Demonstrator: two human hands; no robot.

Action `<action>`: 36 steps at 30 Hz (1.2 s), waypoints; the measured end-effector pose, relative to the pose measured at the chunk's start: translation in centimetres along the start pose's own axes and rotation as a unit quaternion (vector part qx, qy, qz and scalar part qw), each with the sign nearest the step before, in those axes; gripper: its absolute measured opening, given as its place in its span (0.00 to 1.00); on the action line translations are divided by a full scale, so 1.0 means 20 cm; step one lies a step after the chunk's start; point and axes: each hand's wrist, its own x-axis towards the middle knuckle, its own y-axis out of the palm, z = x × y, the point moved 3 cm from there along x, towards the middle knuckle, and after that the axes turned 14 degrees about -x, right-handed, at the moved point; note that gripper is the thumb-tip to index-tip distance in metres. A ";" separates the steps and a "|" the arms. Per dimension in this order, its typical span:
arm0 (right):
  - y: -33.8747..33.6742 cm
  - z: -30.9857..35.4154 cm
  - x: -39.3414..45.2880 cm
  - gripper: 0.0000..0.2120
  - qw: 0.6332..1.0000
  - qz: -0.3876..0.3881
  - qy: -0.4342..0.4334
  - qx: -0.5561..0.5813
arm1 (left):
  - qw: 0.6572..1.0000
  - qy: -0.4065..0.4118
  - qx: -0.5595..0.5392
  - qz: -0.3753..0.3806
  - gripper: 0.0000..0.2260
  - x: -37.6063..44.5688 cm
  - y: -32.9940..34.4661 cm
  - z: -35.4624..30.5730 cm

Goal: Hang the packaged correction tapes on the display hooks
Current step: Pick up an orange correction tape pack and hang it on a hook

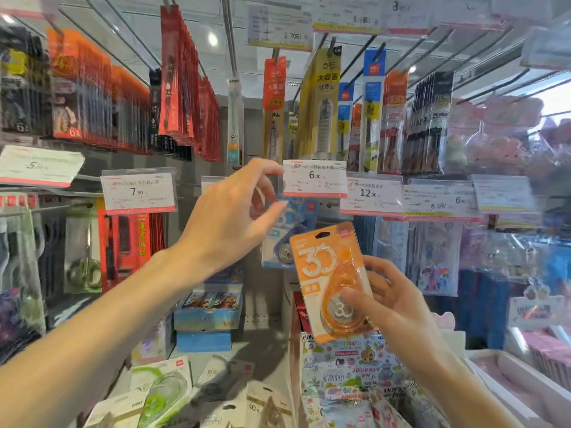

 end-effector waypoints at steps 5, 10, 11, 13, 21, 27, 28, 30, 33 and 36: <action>0.01 0.02 0.00 0.19 1.000 -0.003 -0.012 0.007 | 0.999 0.042 0.002 0.016 0.09 0.06 0.00 0.00; 0.07 0.08 0.03 0.19 0.999 -0.007 -0.039 0.004 | 0.998 0.057 -0.009 -0.005 0.08 0.07 -0.01 -0.01; 0.08 0.10 0.04 0.19 0.999 -0.006 -0.044 0.008 | 0.998 0.056 -0.010 -0.007 0.08 0.07 -0.01 -0.01; 0.11 0.13 0.06 0.19 0.998 -0.005 -0.053 0.017 | 0.998 0.053 -0.013 -0.007 0.08 0.07 -0.01 -0.01; 0.17 0.17 0.13 0.18 0.997 -0.039 -0.057 0.035 | 0.998 0.056 -0.018 -0.001 0.08 0.06 -0.02 -0.01; 0.18 0.15 0.15 0.19 0.998 -0.035 -0.044 0.014 | 0.998 0.053 -0.018 -0.002 0.08 0.06 -0.01 0.00; 0.18 0.15 0.15 0.19 0.998 -0.035 -0.042 0.010 | 0.998 0.052 -0.019 -0.002 0.08 0.06 -0.01 0.00; 0.18 0.14 0.16 0.18 0.998 -0.041 -0.040 0.006 | 0.998 0.052 -0.023 -0.001 0.08 0.06 -0.01 0.01; 0.19 0.12 0.17 0.20 0.998 -0.045 -0.038 0.016 | 0.998 0.050 -0.028 0.002 0.07 0.05 -0.01 0.02; 0.20 0.11 0.18 0.24 0.997 -0.054 -0.047 -0.006 | 0.998 0.046 -0.029 0.008 0.07 0.04 0.00 0.03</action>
